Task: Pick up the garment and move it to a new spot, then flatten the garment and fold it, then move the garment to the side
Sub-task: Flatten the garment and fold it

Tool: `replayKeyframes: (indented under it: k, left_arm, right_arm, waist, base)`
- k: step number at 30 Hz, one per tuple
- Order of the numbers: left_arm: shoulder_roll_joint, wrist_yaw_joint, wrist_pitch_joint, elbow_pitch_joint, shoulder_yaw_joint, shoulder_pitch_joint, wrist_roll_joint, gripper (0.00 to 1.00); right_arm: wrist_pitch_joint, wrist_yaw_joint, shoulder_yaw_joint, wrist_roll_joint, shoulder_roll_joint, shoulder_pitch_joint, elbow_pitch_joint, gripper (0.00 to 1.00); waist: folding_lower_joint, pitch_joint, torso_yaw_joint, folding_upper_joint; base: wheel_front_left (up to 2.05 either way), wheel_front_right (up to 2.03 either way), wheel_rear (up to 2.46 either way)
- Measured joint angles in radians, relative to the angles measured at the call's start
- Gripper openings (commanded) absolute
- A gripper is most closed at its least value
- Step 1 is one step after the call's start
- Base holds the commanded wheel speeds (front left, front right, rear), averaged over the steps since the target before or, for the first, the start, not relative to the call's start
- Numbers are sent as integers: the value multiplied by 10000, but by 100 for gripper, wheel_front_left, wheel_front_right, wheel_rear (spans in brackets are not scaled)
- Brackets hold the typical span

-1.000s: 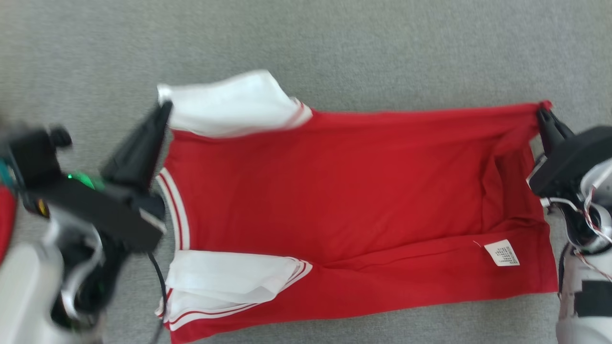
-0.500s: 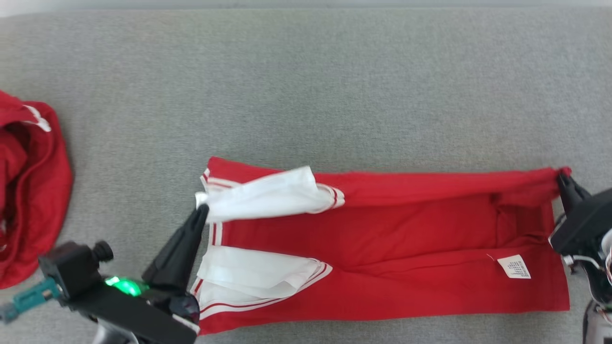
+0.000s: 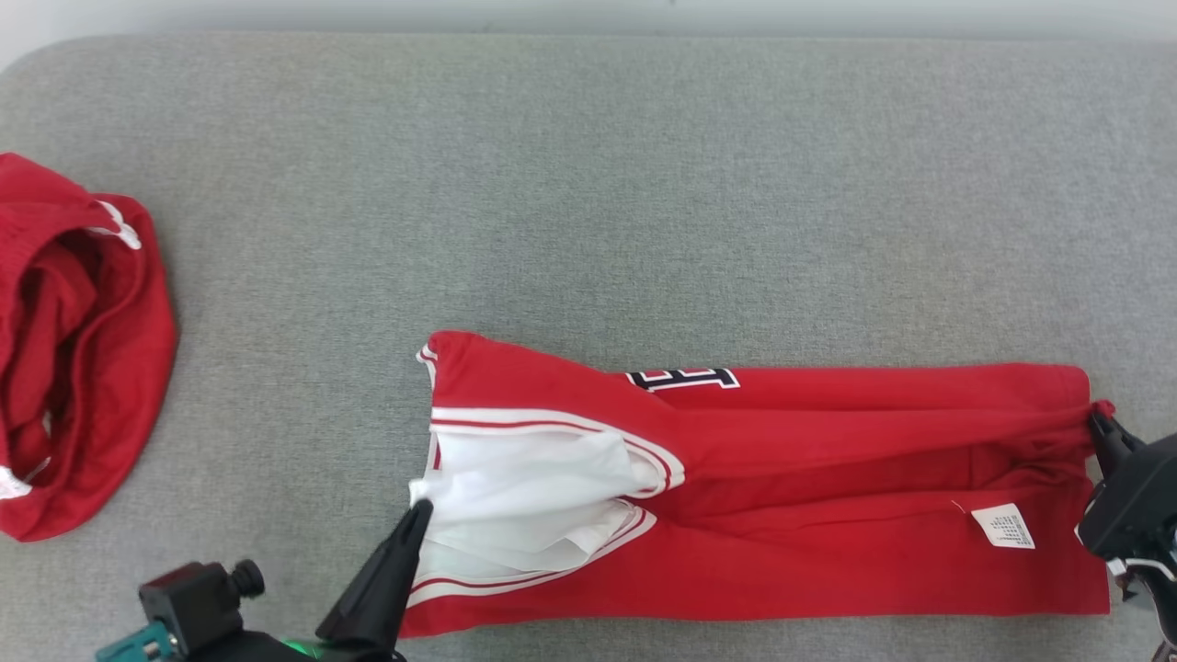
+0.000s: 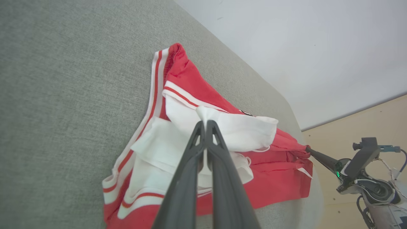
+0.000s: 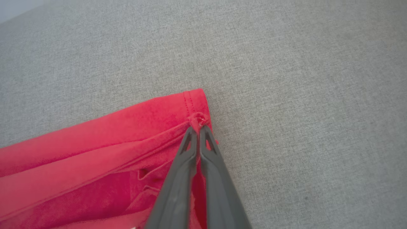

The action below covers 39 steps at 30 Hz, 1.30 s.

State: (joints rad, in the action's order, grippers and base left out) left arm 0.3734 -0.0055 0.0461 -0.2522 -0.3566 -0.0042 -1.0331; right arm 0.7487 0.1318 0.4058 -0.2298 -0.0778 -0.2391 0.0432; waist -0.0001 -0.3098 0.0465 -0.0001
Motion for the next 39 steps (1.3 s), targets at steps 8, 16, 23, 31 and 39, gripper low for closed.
replayKeyframes:
  k: [8, 16, 23, 31, 39]
  left_arm:
    - [-238, -125, -8, 729, -318, 327, -150, 0]
    - [-391, -267, 221, 1532, -725, 427, -242, 0]
    - [-433, -219, -109, 2330, -915, 137, 408, 100]
    - [-616, -194, -2188, 3091, -539, -193, 1643, 100]
    - [-1143, -50, -3058, 3722, 554, -307, 3206, 100]
  right_arm:
    - [142, 2, 136, 161, 25, 384, 151, 0]
    - [176, 0, 221, 518, 36, 616, 100, 93]
    - [-251, 2, 384, 545, 104, 720, 224, 100]
    - [-1781, 0, 583, -117, 255, 1430, 554, 100]
    - [-3473, 0, 251, -1164, 268, 2326, -21, 100]
  waist:
    - [0, 241, 172, 0]
    - [0, 435, 338, 0]
    - [1, 658, 415, 0]
    - [0, 1104, 427, 0]
    - [0, 1627, 340, 0]
  base:
    - [0, 0, 0]
    - [0, 0, 0]
    - [0, 0, 0]
    - [0, 0, 0]
    - [0, 0, 0]
